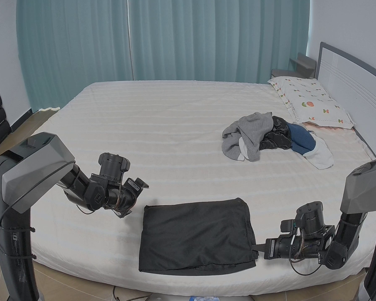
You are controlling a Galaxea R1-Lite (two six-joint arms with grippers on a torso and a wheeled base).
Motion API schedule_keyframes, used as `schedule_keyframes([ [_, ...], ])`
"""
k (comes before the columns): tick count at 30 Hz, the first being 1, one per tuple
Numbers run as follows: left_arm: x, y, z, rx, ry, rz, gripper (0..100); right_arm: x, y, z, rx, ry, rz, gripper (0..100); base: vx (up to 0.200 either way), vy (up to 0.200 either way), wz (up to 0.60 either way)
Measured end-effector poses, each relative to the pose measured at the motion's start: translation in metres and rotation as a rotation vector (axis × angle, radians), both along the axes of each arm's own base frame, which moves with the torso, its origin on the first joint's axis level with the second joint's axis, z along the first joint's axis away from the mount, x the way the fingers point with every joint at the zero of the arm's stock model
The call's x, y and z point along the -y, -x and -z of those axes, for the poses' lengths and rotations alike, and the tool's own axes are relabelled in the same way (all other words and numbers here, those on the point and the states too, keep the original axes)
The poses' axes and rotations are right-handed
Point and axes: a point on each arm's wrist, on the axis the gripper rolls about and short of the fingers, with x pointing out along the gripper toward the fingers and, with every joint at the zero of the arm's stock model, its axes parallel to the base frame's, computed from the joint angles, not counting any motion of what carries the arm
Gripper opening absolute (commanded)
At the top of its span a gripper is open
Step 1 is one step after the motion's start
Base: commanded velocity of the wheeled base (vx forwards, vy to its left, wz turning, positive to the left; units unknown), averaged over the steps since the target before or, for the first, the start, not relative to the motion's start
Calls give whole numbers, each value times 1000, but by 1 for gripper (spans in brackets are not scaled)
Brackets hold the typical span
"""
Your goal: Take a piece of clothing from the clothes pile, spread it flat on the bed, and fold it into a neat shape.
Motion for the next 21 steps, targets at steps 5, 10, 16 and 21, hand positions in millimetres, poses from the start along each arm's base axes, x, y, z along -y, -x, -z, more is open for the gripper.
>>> schedule_keyframes([
  [5, 0, 0, 0, 0, 0, 1, 100, 7, 6, 0, 1, 28, -29, 0, 0, 0, 0],
  [10, 0, 0, 0, 0, 0, 0, 100, 11, 7, 3, -8, 45, -29, 0, 0, 0, 0],
  [16, 0, 0, 0, 0, 0, 0, 100, 13, 9, 8, -12, 79, -53, 100, 0, 0, 0],
  [21, 0, 0, 0, 1, 1, 0, 100, 13, 2, 8, 8, 72, -49, 100, 0, 0, 0],
])
